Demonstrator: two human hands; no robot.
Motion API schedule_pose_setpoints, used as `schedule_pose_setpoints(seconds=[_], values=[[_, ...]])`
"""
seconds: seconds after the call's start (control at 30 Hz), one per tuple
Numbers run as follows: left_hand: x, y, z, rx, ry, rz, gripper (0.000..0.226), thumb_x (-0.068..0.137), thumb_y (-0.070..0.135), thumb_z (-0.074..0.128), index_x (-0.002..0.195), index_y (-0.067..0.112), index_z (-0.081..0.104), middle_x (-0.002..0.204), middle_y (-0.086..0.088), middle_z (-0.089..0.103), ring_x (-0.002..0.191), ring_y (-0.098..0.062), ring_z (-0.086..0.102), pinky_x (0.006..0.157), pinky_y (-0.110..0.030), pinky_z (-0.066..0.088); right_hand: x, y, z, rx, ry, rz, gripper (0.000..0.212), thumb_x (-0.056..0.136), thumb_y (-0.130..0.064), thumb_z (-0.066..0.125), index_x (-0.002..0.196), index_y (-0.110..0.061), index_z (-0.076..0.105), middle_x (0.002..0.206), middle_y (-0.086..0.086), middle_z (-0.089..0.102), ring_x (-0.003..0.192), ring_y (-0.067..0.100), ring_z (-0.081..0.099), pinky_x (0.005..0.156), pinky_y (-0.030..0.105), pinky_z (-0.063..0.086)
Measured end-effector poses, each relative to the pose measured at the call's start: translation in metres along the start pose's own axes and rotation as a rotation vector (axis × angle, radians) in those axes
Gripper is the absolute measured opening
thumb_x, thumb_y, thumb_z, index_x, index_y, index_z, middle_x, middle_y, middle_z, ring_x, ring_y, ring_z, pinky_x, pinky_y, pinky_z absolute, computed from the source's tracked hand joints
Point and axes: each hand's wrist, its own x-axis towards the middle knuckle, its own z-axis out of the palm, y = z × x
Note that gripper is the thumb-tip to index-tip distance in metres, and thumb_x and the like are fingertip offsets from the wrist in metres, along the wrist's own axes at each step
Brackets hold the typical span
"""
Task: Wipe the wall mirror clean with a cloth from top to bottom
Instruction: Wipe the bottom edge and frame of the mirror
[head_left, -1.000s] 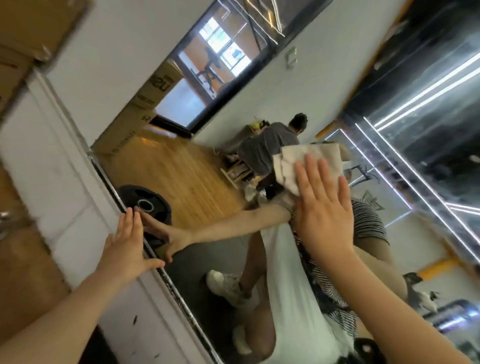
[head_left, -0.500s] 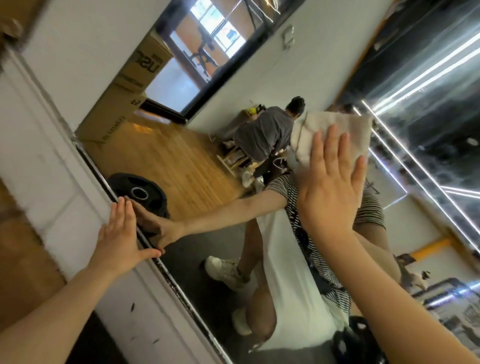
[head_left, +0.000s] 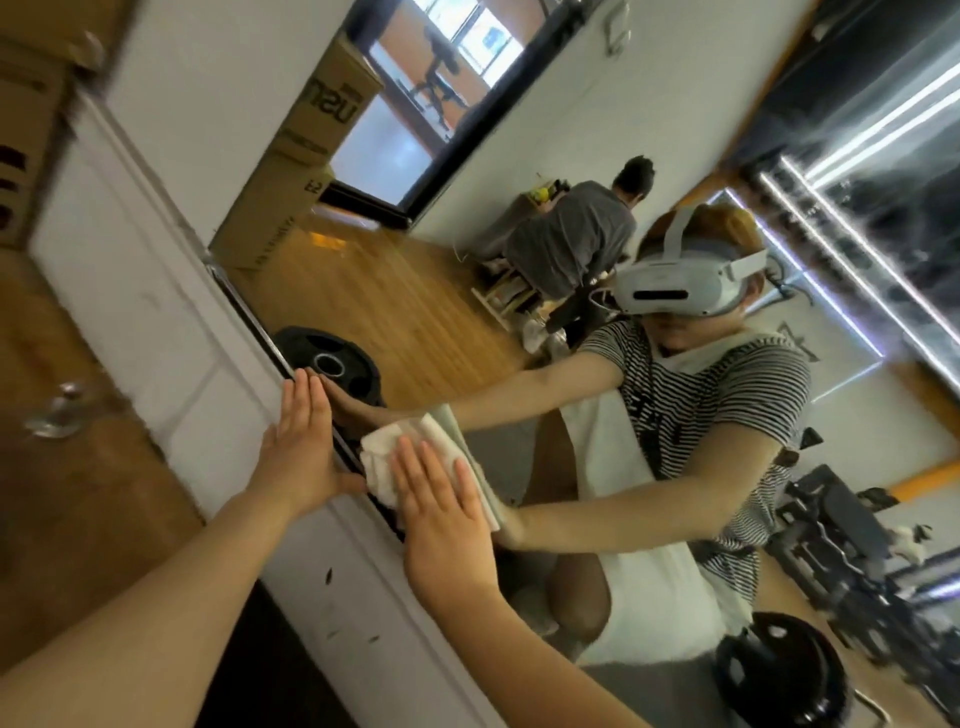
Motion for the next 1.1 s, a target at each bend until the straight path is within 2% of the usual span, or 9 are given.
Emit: schedule_pose_setpoints(seconds=[0.1,0.23,0.37,0.47,0.57,0.67,0.8,0.93,1.1], values=[[-0.001,-0.007,-0.006,0.105,-0.068,0.017,0.135,0.072,0.047,0.08,0.149,0.006,-0.023,0.157,-0.009,-0.03,0.146,-0.022,-0.023,0.12,-0.048,0.011,-0.01,-0.007,0.011,-0.051,-0.12,-0.099,0.065,0.096,-0.029,0.027,0.153,-0.013,-0.001,0.159,0.007,-0.011,0.142,0.022,-0.023,0.107,0.043,-0.033],[-0.004,-0.009,-0.011,0.168,-0.107,0.013,0.128,0.079,0.039,0.077,0.148,0.008,-0.025,0.156,-0.008,-0.033,0.146,-0.021,-0.024,0.119,-0.049,0.008,-0.01,-0.006,0.011,-0.08,-0.101,-0.078,0.065,0.092,-0.029,0.025,0.152,-0.015,0.004,0.157,0.005,-0.009,0.143,0.02,-0.015,0.108,0.044,-0.032],[-0.004,-0.001,-0.014,0.207,-0.161,-0.003,0.127,0.08,0.038,0.076,0.147,0.004,-0.027,0.153,-0.013,-0.037,0.145,-0.026,-0.027,0.118,-0.05,0.005,-0.008,0.003,0.007,-0.111,-0.151,-0.162,0.064,0.099,-0.026,0.02,0.147,-0.014,-0.02,0.15,0.003,-0.032,0.136,0.018,-0.032,0.106,0.039,-0.032],[-0.005,0.003,-0.018,0.184,-0.192,-0.017,0.132,0.077,0.046,0.077,0.146,0.004,-0.027,0.153,-0.013,-0.037,0.145,-0.026,-0.027,0.118,-0.05,0.004,-0.008,0.014,0.007,-0.148,-0.039,-0.1,0.064,0.096,-0.033,0.034,0.152,-0.019,0.007,0.157,0.0,-0.006,0.146,0.015,-0.009,0.116,0.038,-0.021],[-0.008,0.009,-0.018,0.158,-0.156,-0.017,0.131,0.077,0.06,0.07,0.148,0.001,-0.023,0.155,-0.015,-0.032,0.145,-0.027,-0.025,0.118,-0.052,0.002,-0.002,0.039,-0.017,-0.11,0.128,0.017,0.063,0.087,-0.029,0.029,0.149,-0.017,0.025,0.156,-0.002,0.014,0.145,0.013,0.013,0.119,0.037,-0.012],[-0.009,0.017,-0.017,0.2,-0.105,0.003,0.129,0.078,0.068,0.062,0.148,-0.004,-0.019,0.155,-0.019,-0.029,0.146,-0.031,-0.023,0.118,-0.053,0.002,0.01,0.079,-0.054,-0.101,0.23,0.11,0.068,0.085,-0.028,0.031,0.151,-0.013,0.023,0.157,0.001,0.015,0.146,0.018,0.014,0.119,0.035,-0.011],[-0.008,0.016,-0.018,0.24,-0.101,0.003,0.133,0.075,0.069,0.063,0.147,-0.004,-0.02,0.156,-0.02,-0.028,0.146,-0.032,-0.021,0.118,-0.053,0.005,0.015,0.128,-0.098,-0.125,0.358,0.226,0.065,0.085,-0.022,0.033,0.148,-0.01,0.036,0.156,0.006,0.03,0.144,0.021,0.021,0.118,0.036,-0.002],[-0.007,0.012,-0.018,0.271,-0.135,0.012,0.129,0.079,0.067,0.061,0.146,-0.002,-0.024,0.155,-0.019,-0.031,0.145,-0.03,-0.023,0.118,-0.053,0.005,0.011,0.179,-0.135,-0.163,0.437,0.306,0.065,0.09,-0.017,0.042,0.153,-0.011,0.024,0.159,0.005,0.016,0.147,0.017,0.007,0.117,0.033,-0.011],[-0.006,0.015,-0.015,0.261,-0.123,-0.001,0.127,0.081,0.067,0.059,0.145,-0.004,-0.026,0.153,-0.02,-0.033,0.145,-0.031,-0.024,0.118,-0.051,0.005,0.008,0.212,-0.161,-0.176,0.453,0.311,0.065,0.095,-0.016,0.045,0.154,-0.011,0.018,0.16,0.01,0.018,0.147,0.019,0.007,0.117,0.031,-0.013]])
